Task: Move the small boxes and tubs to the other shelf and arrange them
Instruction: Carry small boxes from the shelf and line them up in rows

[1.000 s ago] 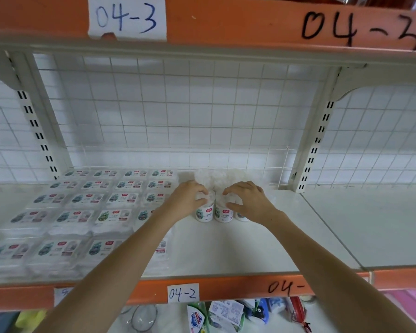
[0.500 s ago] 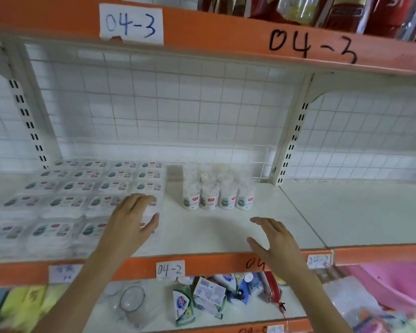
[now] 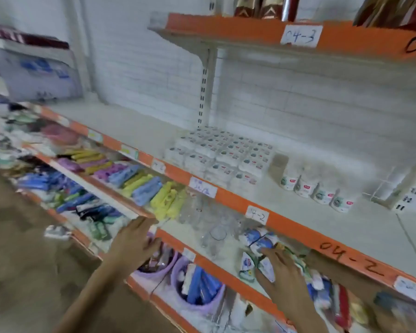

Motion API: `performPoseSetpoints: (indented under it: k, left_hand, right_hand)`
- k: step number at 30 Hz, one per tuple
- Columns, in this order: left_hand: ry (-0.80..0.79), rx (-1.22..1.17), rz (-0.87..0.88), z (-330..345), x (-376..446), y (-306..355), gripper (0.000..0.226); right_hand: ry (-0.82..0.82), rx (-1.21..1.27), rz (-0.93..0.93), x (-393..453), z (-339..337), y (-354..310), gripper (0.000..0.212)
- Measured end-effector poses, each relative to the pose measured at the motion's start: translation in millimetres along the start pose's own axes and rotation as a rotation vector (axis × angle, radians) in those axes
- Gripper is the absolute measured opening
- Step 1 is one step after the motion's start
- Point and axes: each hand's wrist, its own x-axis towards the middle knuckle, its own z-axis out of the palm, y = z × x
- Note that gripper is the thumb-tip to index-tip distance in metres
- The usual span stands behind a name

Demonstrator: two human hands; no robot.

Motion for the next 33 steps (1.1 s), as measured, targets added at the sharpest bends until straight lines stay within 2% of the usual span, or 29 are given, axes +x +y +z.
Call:
performPoseSetpoints:
  k: [7,11,14,18,24,33]
  left_hand:
    - [0.135,0.078,-0.394,-80.6,-80.9,-93.9,0.038]
    - [0.186,0.132,-0.466,-105.8,-96.7,-143.5,0.037]
    - [0.21,0.133,-0.479,-119.7,-94.3,-189.9,0.037]
    - [0.204,0.134,-0.429,-142.6,-72.7,-261.1,0.048]
    - [0.228,0.171,-0.412,-183.6,-23.3,-349.1,0.031]
    - [0.193,0.142,-0.399,-195.4,41.8,-448.2,0.033]
  right_hand:
    - [-0.099,0.135,-0.233,44.8,60.6,-92.4,0.036]
    - [-0.163,0.189,-0.344,80.6,84.6,-150.4,0.039]
    - [-0.174,0.235,-0.38,111.3,107.9,-193.3,0.039]
    - [-0.197,0.23,-0.41,156.4,135.7,-250.4,0.042]
    - [-0.165,0.26,-0.386,218.3,162.0,-337.4,0.04]
    - [-0.191,0.303,-0.402,310.1,195.4,-407.8,0.038]
